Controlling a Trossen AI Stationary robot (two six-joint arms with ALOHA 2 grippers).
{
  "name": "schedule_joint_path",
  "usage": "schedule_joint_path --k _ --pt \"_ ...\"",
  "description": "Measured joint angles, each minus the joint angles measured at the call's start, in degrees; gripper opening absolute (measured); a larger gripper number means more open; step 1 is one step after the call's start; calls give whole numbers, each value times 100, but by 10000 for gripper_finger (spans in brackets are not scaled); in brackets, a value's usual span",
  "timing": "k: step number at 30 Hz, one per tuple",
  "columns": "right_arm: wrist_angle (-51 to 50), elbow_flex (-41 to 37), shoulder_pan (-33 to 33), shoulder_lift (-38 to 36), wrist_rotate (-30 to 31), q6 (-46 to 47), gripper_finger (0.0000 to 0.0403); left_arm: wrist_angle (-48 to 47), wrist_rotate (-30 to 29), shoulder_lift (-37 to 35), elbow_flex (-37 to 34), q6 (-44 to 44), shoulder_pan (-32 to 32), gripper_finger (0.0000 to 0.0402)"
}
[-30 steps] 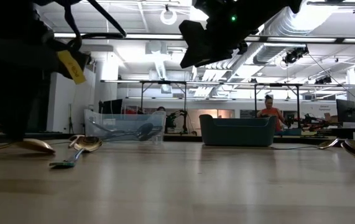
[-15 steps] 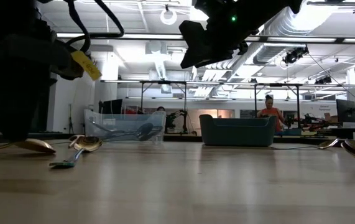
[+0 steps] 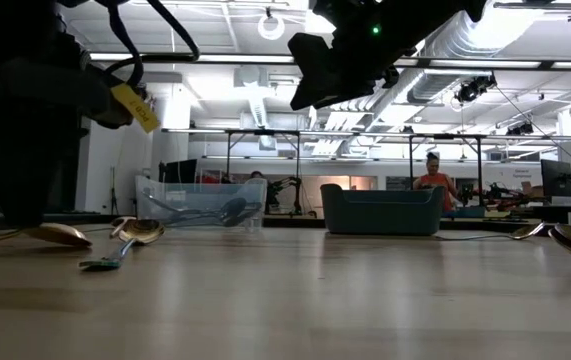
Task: Sort silverware by color (type)
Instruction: Put the gold spoon into the yellow bin
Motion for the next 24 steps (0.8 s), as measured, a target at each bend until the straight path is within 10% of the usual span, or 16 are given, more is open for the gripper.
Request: schedule_joint_path --k 24 --pt "1 0 0 0 2 0 213 314 338 341 0 810 122 123"
